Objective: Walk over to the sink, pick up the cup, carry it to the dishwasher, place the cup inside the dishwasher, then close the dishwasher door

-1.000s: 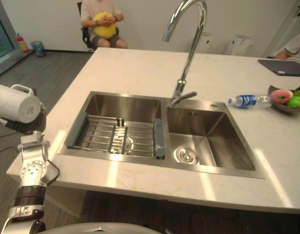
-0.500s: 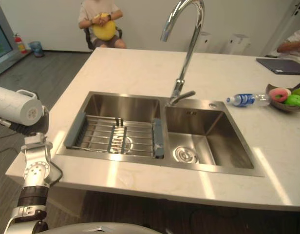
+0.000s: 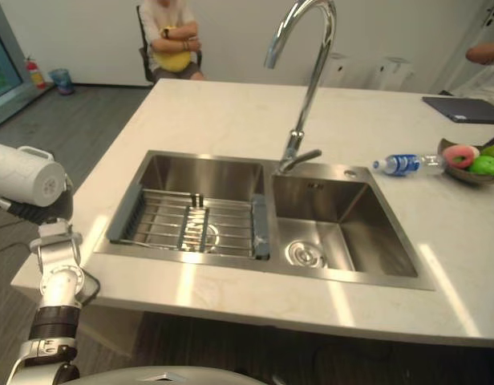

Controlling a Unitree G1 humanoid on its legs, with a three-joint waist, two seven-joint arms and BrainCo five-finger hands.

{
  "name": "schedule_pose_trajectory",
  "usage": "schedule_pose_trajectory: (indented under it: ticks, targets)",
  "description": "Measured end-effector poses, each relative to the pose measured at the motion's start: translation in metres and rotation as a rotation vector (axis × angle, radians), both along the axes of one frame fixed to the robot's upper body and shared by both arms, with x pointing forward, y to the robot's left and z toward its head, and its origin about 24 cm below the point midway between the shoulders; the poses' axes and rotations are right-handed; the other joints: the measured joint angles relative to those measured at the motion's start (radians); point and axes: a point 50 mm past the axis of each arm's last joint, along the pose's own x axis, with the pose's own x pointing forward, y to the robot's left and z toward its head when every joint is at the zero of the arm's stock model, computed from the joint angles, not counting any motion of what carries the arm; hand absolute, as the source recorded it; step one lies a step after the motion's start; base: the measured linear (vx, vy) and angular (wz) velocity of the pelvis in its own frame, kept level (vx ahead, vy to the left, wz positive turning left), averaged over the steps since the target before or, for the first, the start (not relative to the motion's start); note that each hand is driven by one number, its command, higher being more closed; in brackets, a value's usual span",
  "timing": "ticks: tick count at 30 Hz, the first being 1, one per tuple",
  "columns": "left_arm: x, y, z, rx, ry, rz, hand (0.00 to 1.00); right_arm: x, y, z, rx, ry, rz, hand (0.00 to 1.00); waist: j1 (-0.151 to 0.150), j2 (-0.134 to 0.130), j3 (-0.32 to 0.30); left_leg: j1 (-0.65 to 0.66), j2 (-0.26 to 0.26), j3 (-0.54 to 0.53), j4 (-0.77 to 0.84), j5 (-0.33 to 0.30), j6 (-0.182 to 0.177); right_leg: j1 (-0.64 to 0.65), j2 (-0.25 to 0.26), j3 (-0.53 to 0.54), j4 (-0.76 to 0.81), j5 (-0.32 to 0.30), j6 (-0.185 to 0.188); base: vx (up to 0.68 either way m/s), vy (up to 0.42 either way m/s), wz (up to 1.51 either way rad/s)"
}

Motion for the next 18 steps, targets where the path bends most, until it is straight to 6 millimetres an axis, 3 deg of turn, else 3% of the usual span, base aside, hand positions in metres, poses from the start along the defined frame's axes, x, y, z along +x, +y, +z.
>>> schedule_pose_trajectory:
  ticks: [6, 9, 11, 13, 16, 18]
  targets:
    - [-0.020, -0.004, 0.023, 0.204, 0.058, 0.155, 1.00, -0.001, 0.000, 0.000, -0.019, 0.008, 0.039, 0.00, 0.027, -0.008, -0.007, -0.029, -0.029, -0.071, -0.001, 0.012, 0.016, 0.002, -0.034, -0.068, 0.027, -0.024, 0.015, 0.00, 0.026, 0.37]
    - [-0.032, -0.003, 0.031, 0.307, 0.097, 0.239, 1.00, -0.007, 0.001, -0.002, -0.016, 0.036, 0.051, 0.00, 0.048, -0.019, -0.012, -0.035, -0.064, -0.154, 0.005, 0.017, 0.034, -0.036, -0.083, -0.114, 0.210, -0.130, 0.033, 0.00, 0.054, 0.84]
    - [-0.036, -0.004, 0.037, 0.350, 0.096, 0.265, 1.00, -0.009, 0.003, -0.002, -0.011, 0.044, 0.058, 0.00, 0.055, -0.026, -0.013, -0.058, -0.099, -0.232, 0.031, 0.012, 0.049, -0.083, -0.119, -0.069, 0.369, -0.198, 0.023, -0.01, 0.061, 1.12]
    - [-0.037, -0.004, 0.042, 0.398, 0.094, 0.281, 1.00, -0.010, 0.007, -0.003, 0.003, 0.051, 0.069, 0.00, 0.056, -0.052, -0.023, -0.079, -0.141, -0.341, 0.055, 0.005, 0.057, -0.124, -0.136, 0.059, 0.536, -0.244, 0.007, -0.01, 0.010, 1.42]
    - [-0.045, 0.012, 0.043, 0.435, 0.112, 0.337, 1.00, -0.007, 0.010, -0.004, 0.016, 0.053, 0.101, 0.00, 0.060, -0.064, -0.029, -0.115, -0.164, -0.435, 0.079, 0.008, 0.054, -0.134, -0.124, 0.167, 0.635, -0.272, 0.012, -0.04, -0.105, 1.27]
    - [-0.050, 0.024, 0.050, 0.477, 0.098, 0.373, 1.00, -0.002, 0.012, -0.004, 0.032, 0.057, 0.125, 0.00, 0.068, -0.065, -0.037, -0.158, -0.158, -0.461, 0.079, 0.028, 0.037, -0.123, -0.121, 0.171, 0.617, -0.308, 0.026, -0.07, -0.199, 1.08]
